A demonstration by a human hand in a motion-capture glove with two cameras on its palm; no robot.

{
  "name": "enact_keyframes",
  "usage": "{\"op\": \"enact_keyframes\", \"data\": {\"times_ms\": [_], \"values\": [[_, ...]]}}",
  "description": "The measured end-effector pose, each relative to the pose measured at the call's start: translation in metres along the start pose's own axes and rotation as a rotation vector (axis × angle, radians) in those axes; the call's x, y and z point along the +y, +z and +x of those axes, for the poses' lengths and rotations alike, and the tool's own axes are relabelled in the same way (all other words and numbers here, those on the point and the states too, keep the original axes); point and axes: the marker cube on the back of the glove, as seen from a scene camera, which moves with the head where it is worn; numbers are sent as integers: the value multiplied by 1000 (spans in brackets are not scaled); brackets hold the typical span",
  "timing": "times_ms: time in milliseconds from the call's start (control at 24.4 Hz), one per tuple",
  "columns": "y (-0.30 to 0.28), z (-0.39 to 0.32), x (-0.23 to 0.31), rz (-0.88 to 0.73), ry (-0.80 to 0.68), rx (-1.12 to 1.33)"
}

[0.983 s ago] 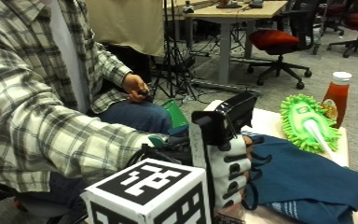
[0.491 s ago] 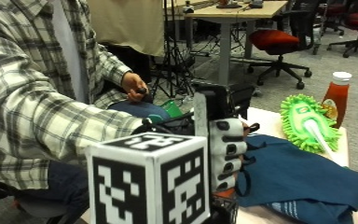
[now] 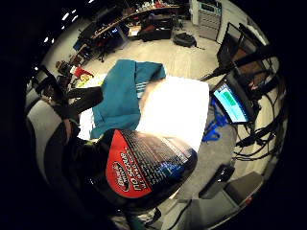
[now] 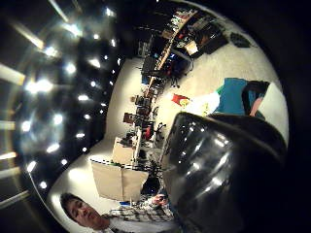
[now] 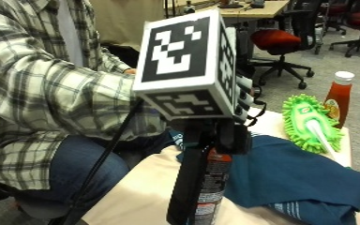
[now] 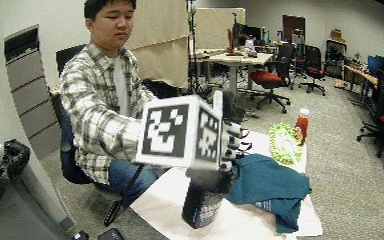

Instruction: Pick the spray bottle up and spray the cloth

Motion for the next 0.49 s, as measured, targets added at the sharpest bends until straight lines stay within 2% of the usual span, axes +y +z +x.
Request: {"op": "enact_keyframes", "data": {"times_ms": [491], "values": [[48,-35,-16,-161,-16,394]]}}
